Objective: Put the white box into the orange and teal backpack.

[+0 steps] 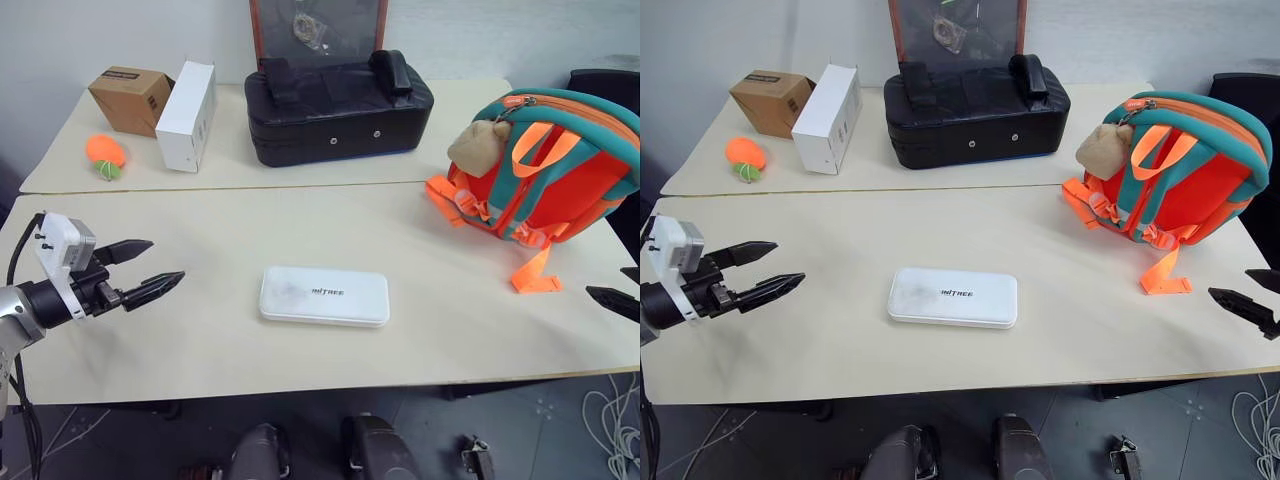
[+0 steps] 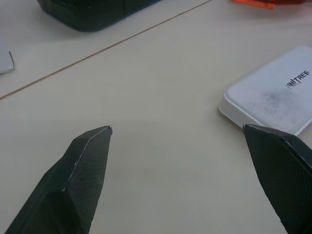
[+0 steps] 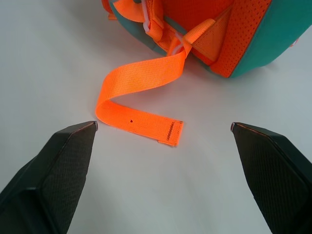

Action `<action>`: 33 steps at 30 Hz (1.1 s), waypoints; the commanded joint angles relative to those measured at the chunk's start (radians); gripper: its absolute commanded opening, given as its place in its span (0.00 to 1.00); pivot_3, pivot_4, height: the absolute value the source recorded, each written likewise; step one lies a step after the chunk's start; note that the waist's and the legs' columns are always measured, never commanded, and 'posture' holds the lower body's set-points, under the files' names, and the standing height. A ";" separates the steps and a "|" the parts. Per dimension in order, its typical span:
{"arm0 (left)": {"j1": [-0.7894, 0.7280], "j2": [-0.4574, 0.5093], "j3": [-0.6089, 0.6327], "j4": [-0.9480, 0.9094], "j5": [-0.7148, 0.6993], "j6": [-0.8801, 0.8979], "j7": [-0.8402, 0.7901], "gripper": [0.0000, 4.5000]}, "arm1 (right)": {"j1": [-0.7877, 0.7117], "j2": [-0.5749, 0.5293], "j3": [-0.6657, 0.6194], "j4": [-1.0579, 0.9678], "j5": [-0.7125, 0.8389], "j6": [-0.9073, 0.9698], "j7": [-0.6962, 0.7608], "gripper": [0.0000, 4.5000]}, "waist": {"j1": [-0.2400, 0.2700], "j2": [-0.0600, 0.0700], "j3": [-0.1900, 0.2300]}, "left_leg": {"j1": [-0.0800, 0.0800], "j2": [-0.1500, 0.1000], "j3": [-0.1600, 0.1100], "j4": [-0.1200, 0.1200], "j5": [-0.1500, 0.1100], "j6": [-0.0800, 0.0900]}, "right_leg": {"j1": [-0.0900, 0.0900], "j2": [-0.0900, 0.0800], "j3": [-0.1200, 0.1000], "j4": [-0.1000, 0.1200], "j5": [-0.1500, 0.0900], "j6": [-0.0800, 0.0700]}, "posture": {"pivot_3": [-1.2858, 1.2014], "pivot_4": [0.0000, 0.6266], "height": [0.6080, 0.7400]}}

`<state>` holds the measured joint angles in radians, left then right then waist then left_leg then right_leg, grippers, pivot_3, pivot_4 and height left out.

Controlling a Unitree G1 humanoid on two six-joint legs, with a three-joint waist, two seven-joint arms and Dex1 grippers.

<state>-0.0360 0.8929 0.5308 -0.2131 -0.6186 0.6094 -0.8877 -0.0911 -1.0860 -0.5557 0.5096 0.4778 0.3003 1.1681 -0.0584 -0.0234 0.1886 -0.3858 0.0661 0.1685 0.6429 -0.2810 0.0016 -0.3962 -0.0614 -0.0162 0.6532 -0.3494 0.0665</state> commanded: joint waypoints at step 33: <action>-0.066 0.003 -0.252 0.018 0.125 -0.106 -0.073 0.35 | -0.052 0.052 0.142 -0.458 0.125 0.196 0.036 0.29 | 0.003 0.000 0.000 | 0.000 0.000 0.000 0.001 0.000 0.000 | 0.000 0.000 0.000 0.002 0.000 0.001 | 0.52 0.24 1.00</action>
<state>-0.0817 0.8932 0.3130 -0.1864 -0.5218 0.5398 -0.9451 -0.1261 -1.0387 -0.4390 0.1131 0.5816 0.4856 1.1897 -0.0558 -0.0233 0.1885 -0.3858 0.0662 0.1683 0.6443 -0.2805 0.0016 -0.3960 -0.0612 -0.0163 0.6549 -0.3490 0.0673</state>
